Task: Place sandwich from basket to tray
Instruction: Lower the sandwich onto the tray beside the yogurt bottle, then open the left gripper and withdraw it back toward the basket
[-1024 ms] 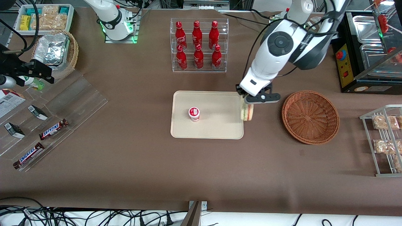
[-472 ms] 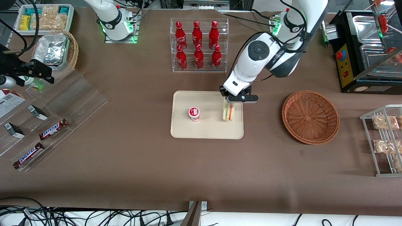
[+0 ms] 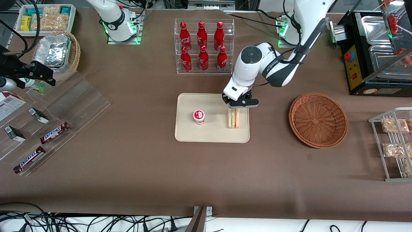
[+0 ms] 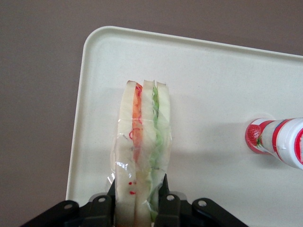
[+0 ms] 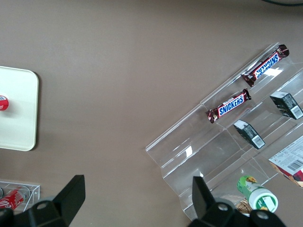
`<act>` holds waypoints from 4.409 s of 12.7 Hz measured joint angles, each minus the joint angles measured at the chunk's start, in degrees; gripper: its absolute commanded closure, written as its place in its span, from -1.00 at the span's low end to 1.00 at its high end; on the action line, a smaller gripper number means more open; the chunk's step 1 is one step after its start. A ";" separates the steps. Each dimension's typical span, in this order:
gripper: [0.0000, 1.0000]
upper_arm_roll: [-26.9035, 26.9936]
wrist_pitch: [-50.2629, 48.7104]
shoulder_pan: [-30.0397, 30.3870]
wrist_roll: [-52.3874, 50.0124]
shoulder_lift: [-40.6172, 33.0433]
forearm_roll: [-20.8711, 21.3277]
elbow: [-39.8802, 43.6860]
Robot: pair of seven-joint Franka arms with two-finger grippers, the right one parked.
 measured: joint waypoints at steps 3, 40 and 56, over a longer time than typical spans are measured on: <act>0.34 0.00 0.05 -0.10 -0.12 0.27 0.02 0.55; -1.00 -0.85 -26.15 2.93 -1.81 -2.05 -2.85 20.77; -1.00 17.29 -48.92 9.77 41.59 -2.16 -19.32 39.65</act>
